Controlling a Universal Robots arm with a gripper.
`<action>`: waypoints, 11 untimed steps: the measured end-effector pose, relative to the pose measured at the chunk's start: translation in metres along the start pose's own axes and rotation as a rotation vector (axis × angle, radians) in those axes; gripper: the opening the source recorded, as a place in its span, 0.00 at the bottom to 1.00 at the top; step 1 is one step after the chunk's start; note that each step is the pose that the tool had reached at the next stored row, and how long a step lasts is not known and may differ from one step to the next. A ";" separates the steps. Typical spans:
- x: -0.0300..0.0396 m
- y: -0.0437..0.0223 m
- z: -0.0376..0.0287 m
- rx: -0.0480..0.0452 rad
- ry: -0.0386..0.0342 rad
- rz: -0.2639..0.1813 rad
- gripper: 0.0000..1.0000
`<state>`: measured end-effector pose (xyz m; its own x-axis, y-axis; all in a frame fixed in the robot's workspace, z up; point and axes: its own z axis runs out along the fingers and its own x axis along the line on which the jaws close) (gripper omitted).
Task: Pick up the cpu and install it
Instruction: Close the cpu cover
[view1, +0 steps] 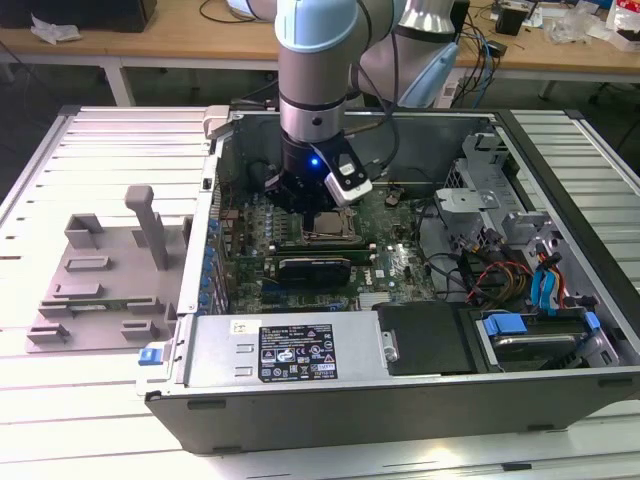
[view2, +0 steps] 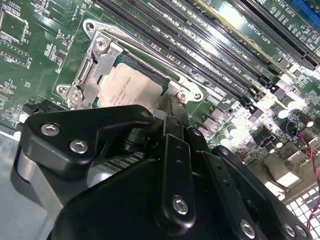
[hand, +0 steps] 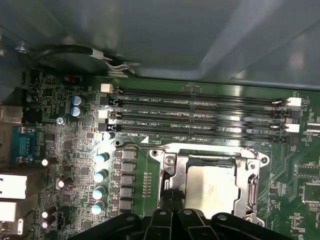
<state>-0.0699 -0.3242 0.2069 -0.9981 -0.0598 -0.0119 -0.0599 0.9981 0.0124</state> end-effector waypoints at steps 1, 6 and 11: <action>0.0000 0.0000 0.0001 0.0002 0.0001 0.000 0.11; 0.0000 0.0000 0.0015 0.0000 0.0000 0.000 0.11; 0.0000 0.0001 -0.0047 0.0000 -0.0001 0.000 0.11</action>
<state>-0.0699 -0.3242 0.2115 -0.9981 -0.0597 -0.0119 -0.0599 0.9981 0.0124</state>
